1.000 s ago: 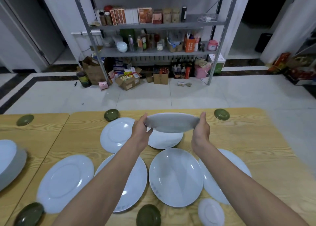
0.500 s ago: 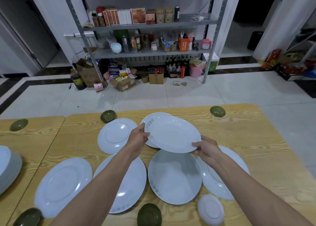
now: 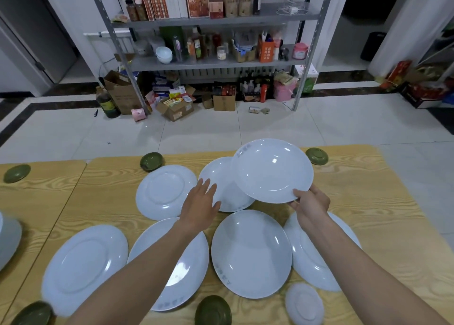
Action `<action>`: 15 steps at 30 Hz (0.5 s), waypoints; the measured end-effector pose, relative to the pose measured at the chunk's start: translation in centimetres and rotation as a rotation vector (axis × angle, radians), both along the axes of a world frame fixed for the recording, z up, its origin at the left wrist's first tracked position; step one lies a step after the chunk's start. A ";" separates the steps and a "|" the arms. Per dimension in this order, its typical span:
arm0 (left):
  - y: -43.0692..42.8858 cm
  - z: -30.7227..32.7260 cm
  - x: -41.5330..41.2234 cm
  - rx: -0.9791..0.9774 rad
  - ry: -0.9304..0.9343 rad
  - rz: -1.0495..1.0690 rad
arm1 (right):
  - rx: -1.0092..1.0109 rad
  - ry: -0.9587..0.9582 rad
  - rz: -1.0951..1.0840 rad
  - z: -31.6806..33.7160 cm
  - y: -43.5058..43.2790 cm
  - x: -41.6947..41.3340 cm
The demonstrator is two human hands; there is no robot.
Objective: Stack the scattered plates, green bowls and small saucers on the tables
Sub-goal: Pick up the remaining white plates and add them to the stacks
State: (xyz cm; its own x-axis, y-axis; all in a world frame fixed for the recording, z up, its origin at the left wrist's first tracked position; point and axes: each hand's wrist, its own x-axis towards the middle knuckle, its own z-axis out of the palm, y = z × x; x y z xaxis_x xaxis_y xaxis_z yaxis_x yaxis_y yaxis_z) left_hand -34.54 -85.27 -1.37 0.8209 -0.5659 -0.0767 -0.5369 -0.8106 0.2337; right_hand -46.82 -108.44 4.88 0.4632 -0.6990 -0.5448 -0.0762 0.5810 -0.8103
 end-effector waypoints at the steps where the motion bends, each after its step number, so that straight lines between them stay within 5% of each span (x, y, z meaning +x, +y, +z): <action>1: -0.2 -0.5 0.2 0.017 0.012 0.000 | 0.003 0.006 -0.008 -0.3 -0.2 0.3; 10: -0.9 -4.3 2.5 0.130 0.122 0.027 | 0.042 0.062 -0.016 -2.4 -1.2 2.8; 15: -1.3 -5.3 3.5 -0.178 0.375 0.447 | 0.074 0.087 -0.016 -3.4 -1.4 4.2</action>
